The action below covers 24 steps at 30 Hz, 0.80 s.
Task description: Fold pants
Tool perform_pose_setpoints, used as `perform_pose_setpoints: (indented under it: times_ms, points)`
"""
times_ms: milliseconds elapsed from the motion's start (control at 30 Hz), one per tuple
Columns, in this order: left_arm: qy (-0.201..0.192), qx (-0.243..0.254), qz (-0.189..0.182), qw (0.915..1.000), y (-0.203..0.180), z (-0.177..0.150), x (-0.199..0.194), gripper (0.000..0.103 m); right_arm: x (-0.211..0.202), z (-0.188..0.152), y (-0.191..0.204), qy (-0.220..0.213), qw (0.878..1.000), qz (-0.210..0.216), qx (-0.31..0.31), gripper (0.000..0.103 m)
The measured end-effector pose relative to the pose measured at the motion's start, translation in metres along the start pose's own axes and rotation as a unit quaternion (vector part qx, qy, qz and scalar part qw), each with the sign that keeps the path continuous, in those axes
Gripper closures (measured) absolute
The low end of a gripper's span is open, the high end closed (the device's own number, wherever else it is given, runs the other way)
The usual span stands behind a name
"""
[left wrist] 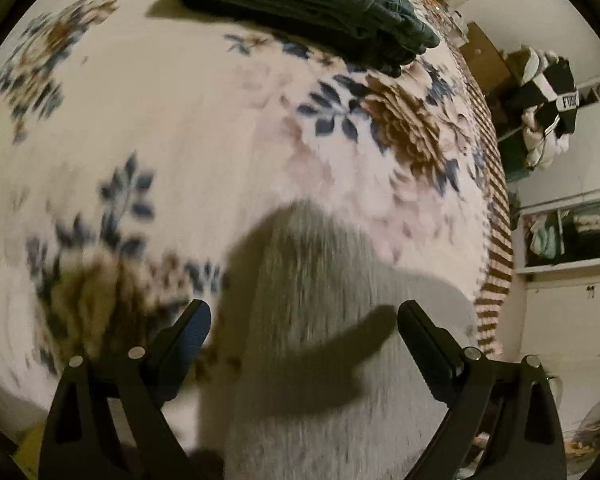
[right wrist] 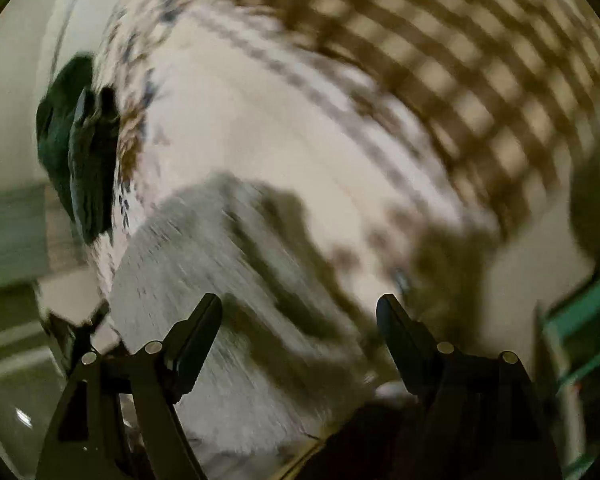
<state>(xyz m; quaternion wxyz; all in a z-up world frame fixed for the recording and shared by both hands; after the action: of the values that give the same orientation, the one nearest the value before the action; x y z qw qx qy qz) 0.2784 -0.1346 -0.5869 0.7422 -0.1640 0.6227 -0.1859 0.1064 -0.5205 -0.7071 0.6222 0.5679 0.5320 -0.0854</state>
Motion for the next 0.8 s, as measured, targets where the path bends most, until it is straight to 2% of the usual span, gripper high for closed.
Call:
perform_pose_setpoints:
  times_ms: [33,67,100,133,167,233,300,333,400,433,467,500,567,667,733,800]
  points:
    - [0.006,-0.005,-0.003,1.0000,0.001,-0.010,0.000,0.007,0.003,-0.006,-0.007,0.004,1.000,0.018,0.018,0.021]
    - [0.013,-0.007,-0.005,0.9999,0.001,-0.018,0.003,0.007,0.008,-0.011,-0.013,0.008,0.999,0.032,0.030,0.028]
    - [0.020,-0.008,-0.006,0.9998,0.000,-0.024,0.007,0.007,0.014,-0.020,-0.014,0.013,0.998,0.051,0.033,0.039]
    - [0.027,-0.007,-0.003,0.9996,0.000,-0.030,0.013,0.007,0.017,-0.025,-0.013,0.015,0.998,0.056,0.031,0.076]
    - [0.030,-0.008,0.002,0.9995,0.002,-0.035,0.019,0.007,0.014,-0.031,-0.010,0.005,0.998,0.054,0.025,0.083]
    - [0.029,-0.015,0.002,0.9995,0.006,-0.038,0.026,0.007,0.008,-0.036,-0.008,-0.017,1.000,0.018,-0.001,0.087]
    - [0.033,-0.022,-0.001,0.9992,0.008,-0.036,0.030,0.007,0.007,-0.039,-0.016,-0.017,0.999,-0.026,-0.008,0.087]
    - [0.035,-0.021,-0.006,0.9991,0.006,-0.035,0.030,0.007,0.009,-0.039,-0.017,-0.013,1.000,-0.026,-0.011,0.086]
    - [0.030,-0.009,-0.011,0.9995,-0.002,-0.033,0.023,0.007,0.011,-0.038,-0.008,-0.002,1.000,0.004,-0.023,0.078]
    - [0.025,-0.002,-0.023,0.9994,-0.005,-0.034,0.018,0.007,0.010,-0.037,-0.001,0.005,0.999,0.016,-0.036,0.055]
    - [0.020,0.005,-0.036,0.9991,-0.010,-0.034,0.014,0.007,0.007,-0.035,0.005,0.002,0.998,0.018,-0.053,0.016]
    - [0.014,0.016,-0.056,0.9982,-0.016,-0.035,0.009,0.006,0.002,-0.033,0.014,-0.012,0.997,0.027,-0.077,0.002]
    - [0.015,0.036,-0.070,0.9967,-0.019,-0.039,0.013,0.006,0.004,-0.027,0.027,-0.012,0.993,0.061,-0.099,0.000]
    - [0.029,0.049,-0.093,0.9941,-0.018,-0.045,0.034,0.005,0.032,-0.017,0.038,0.014,0.991,0.062,-0.120,0.000]
    - [0.037,0.060,-0.080,0.9943,-0.011,-0.046,0.049,0.003,0.059,-0.014,0.045,0.044,0.987,0.064,-0.141,0.000]
    - [0.043,0.060,-0.083,0.9938,-0.003,-0.044,0.061,0.000,0.081,-0.012,0.049,0.067,0.982,0.060,-0.168,0.000]
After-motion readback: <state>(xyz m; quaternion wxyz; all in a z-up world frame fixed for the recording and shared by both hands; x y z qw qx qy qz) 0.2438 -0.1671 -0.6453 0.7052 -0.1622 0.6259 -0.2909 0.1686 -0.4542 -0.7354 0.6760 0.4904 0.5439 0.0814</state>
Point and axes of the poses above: each gripper's, at about its wrist camera, not at the fingertips, and x roughly the way its jaws point, y to its left, z to its top, the point moved 6 cm from there along x, roughly the way its jaws point, and after that the axes turned 2 degrees about -y, right-handed, at the moved point
